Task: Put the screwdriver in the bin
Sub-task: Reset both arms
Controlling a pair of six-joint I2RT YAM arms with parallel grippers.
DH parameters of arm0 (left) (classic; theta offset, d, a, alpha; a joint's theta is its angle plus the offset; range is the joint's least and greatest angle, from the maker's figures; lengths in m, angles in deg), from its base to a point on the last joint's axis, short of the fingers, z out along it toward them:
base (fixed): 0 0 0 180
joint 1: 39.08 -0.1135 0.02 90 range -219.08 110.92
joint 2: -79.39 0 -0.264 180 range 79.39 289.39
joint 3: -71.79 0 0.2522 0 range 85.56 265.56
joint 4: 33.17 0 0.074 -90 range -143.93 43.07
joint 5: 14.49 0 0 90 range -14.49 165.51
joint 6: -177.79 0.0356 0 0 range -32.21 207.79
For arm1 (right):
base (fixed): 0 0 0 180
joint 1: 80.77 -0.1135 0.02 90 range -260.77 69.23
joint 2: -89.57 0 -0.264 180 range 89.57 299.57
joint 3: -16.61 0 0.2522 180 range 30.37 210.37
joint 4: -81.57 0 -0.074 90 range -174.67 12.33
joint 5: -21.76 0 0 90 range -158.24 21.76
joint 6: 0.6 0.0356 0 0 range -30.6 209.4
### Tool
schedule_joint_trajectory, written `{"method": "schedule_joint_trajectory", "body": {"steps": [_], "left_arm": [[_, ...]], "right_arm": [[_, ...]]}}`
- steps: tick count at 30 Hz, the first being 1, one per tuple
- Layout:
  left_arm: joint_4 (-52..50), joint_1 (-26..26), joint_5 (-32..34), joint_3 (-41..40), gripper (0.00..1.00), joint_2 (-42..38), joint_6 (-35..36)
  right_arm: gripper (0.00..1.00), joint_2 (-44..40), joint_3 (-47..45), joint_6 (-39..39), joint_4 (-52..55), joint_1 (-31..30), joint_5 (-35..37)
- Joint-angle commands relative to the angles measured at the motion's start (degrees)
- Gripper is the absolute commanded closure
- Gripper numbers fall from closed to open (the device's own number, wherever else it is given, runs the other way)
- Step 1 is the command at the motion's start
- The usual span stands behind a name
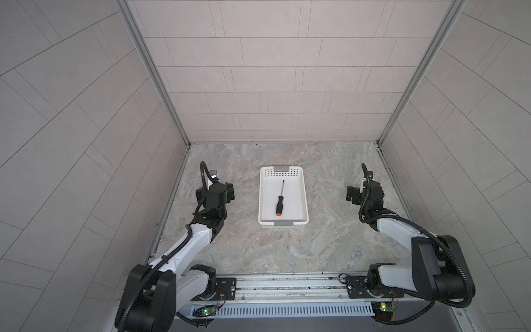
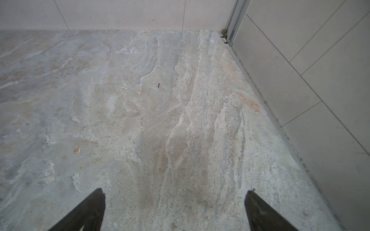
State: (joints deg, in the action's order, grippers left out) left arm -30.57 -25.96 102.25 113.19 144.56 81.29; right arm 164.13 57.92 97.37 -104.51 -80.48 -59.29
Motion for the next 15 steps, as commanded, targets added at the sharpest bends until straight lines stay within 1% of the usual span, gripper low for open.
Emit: {"method": "schedule_joint_trajectory", "body": {"steps": [1,2,4,5,7,11,13,15], "left_arm": [[8.3,-0.2,7.5,-1.5,0.0,3.8,-2.7],[8.8,-0.5,8.2,-1.7,0.0,3.6,-3.2],[11.7,-1.0,3.6,-2.5,0.0,3.6,-1.5],[11.3,-1.0,3.3,-2.1,0.0,4.0,-1.3],[9.7,-1.0,3.8,-0.6,0.0,5.2,-1.2],[6.8,-1.0,7.3,2.3,0.0,7.5,-1.2],[7.9,-1.1,6.5,2.3,0.0,8.3,2.8],[15.8,-1.2,1.2,-0.5,0.0,10.8,11.4]], "right_arm": [[0.0,1.1,-2.1,0.8,-8.1,0.5,-2.5],[0.0,1.4,-2.7,1.1,-9.3,0.5,-2.3],[0.0,1.1,-3.0,1.3,-9.7,0.5,-2.0],[0.0,0.7,-3.7,1.3,-10.9,0.5,-1.7],[0.0,0.1,-5.5,1.2,-13.9,0.5,-0.5],[0.0,0.5,-8.0,-0.7,-20.2,0.5,0.9],[0.0,1.9,-9.0,-0.6,-23.3,0.6,1.7],[0.0,3.8,-9.0,-0.4,-25.0,0.5,1.5]]}}
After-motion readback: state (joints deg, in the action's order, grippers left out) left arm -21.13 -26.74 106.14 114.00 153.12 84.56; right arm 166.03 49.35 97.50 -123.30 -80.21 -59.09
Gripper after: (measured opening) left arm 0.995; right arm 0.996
